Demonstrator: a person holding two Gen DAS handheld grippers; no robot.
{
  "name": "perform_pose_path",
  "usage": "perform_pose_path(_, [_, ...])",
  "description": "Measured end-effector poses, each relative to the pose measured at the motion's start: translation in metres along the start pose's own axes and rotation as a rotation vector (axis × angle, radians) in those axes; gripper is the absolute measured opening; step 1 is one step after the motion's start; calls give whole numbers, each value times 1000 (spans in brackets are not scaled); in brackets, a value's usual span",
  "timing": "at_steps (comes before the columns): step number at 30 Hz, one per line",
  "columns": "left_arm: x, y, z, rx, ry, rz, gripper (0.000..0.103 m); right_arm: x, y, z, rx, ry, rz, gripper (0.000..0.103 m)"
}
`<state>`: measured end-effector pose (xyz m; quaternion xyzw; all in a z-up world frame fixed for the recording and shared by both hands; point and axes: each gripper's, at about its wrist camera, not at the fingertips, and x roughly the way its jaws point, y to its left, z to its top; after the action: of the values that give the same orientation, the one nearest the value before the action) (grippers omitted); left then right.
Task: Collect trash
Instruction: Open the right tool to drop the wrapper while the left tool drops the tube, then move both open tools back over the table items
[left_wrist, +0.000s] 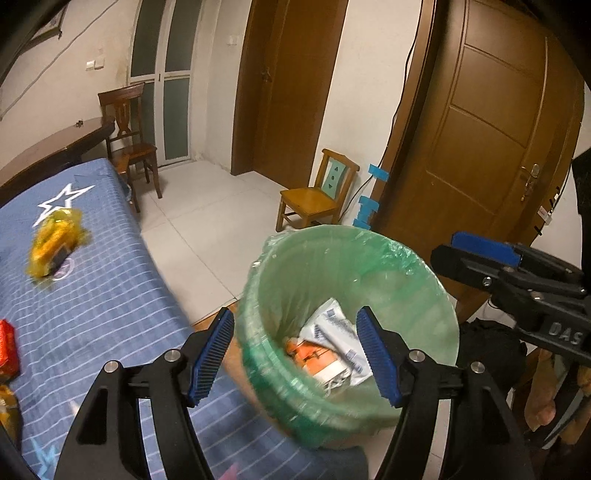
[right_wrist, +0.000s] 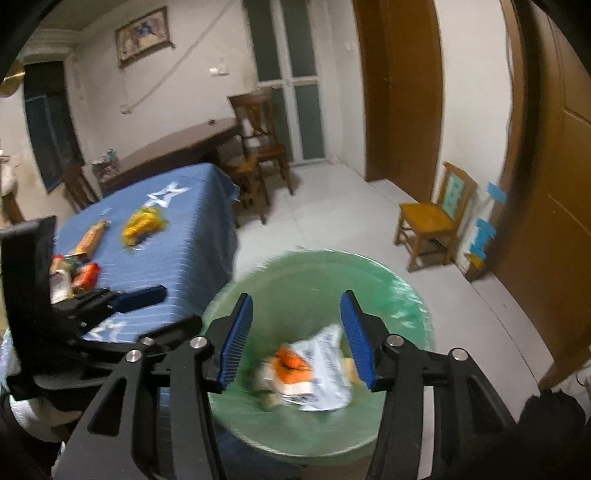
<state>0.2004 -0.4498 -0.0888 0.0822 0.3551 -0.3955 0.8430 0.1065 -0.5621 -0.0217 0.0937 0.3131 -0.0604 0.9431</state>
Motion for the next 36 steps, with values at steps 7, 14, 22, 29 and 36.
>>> perform_pose_path(7, [-64, 55, -31, -29, -28, 55, 70, -2, 70, -1, -66, -32, 157, 55])
perform_pose_path(14, [-134, 136, -74, -90, -29, 143, 70, 12, 139, -10, -138, 0, 274, 58])
perform_pose_path(22, [-230, 246, -130, -158, -38, 287, 69, 26, 204, -26, -198, 62, 370, 58])
perform_pose_path(29, [-287, 344, -162, -242, -10, 382, 69, 40, 250, -46, -221, 145, 435, 60])
perform_pose_path(36, [-291, 411, -172, -308, 12, 367, 70, 55, 287, -56, -265, 204, 485, 60])
